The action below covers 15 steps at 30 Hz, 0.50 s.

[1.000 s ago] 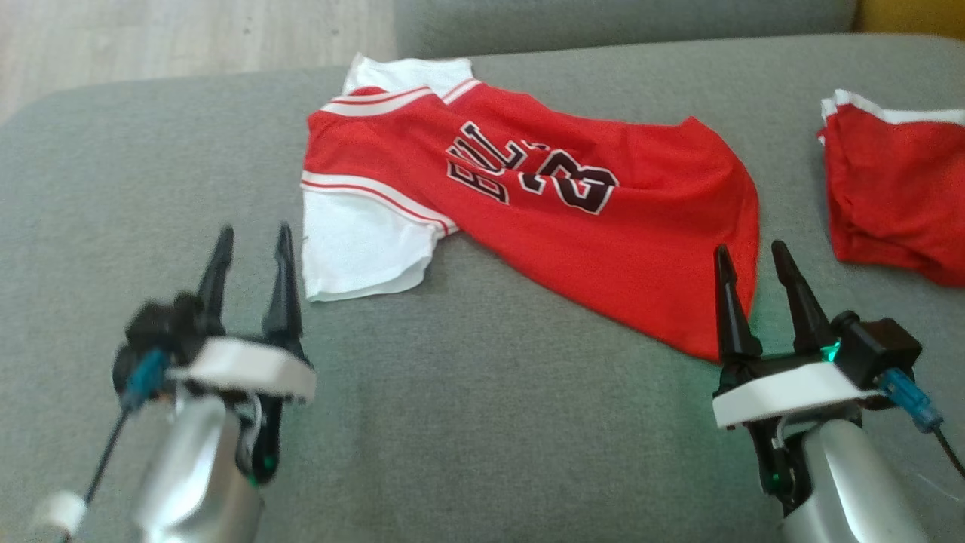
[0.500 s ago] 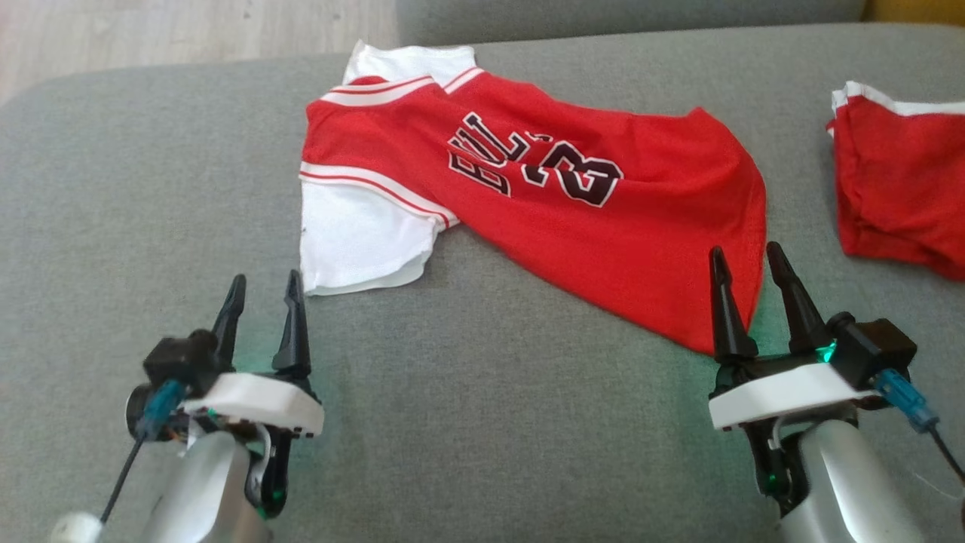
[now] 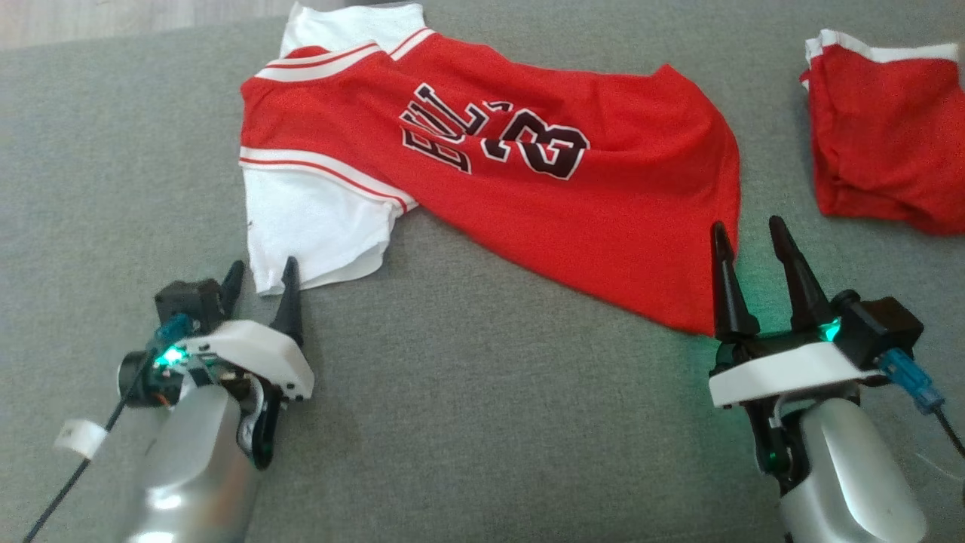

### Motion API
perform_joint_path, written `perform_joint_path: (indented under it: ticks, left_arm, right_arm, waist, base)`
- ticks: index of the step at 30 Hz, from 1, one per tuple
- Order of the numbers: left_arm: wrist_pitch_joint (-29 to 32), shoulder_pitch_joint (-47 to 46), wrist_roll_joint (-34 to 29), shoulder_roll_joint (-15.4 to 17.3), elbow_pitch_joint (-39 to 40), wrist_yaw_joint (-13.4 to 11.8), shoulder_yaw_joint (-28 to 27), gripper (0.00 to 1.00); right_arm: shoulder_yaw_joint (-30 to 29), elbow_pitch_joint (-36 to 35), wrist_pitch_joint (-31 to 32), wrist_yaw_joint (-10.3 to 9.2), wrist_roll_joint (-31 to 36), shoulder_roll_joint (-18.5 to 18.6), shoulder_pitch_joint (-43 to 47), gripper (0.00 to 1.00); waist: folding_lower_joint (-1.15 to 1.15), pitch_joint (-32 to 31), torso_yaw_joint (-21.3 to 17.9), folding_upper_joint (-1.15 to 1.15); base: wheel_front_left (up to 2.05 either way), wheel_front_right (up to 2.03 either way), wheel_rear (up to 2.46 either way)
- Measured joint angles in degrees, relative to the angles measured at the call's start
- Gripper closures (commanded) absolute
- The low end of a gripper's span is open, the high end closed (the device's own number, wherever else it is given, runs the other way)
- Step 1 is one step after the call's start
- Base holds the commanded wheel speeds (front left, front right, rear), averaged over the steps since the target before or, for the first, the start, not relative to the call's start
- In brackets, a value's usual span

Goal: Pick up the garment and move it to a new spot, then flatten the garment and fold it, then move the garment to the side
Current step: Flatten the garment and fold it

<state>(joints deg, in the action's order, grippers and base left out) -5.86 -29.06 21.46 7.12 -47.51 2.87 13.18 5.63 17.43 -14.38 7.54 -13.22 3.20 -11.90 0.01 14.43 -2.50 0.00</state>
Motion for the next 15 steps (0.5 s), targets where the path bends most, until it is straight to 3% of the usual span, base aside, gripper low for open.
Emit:
perform_joint_path:
  ticks: [3, 4, 5, 6, 15]
  left_arm:
    - [0.58, -1.74, 0.00, 0.09, -1.93, -0.09, 0.14, 0.00]
    - [1.01, -2.40, 0.12, 0.07, -2.49, 0.20, 0.20, 0.08]
    - [1.27, -2.87, 0.25, 0.04, -2.82, 0.38, 0.24, 0.68]
    - [1.26, -3.22, 0.25, 0.00, -3.19, 0.73, 0.26, 1.00]
    - [-7.38, -2.94, 2.76, -0.52, -0.63, 1.66, -1.18, 1.00]
  right_arm:
    - [-0.30, -0.07, 0.00, 0.00, 0.00, 0.00, -0.42, 0.00]
    - [-0.36, -0.05, 0.00, 0.00, 0.00, 0.00, -0.40, 0.00]
    - [-0.38, -0.07, 0.00, 0.00, 0.00, 0.00, -0.40, 0.00]
    - [-0.44, -0.05, 0.00, 0.00, 0.00, 0.00, -0.40, 0.00]
    - [0.58, 3.15, 0.00, 0.00, 0.16, 0.05, -0.36, 0.00]
  waist:
    - [0.00, 0.64, -0.73, 0.00]
    - [0.00, 0.74, -0.90, 0.00]
    - [0.00, 0.79, -1.01, 0.00]
    - [0.00, 0.78, -1.06, 0.00]
    - [0.00, -1.10, -0.69, 0.00]
  base:
    - [0.00, 0.00, 0.00]
    - [0.00, 0.00, 0.00]
    - [0.00, 0.00, 0.00]
    - [0.00, 0.00, 0.00]
    - [0.00, 0.00, 0.00]
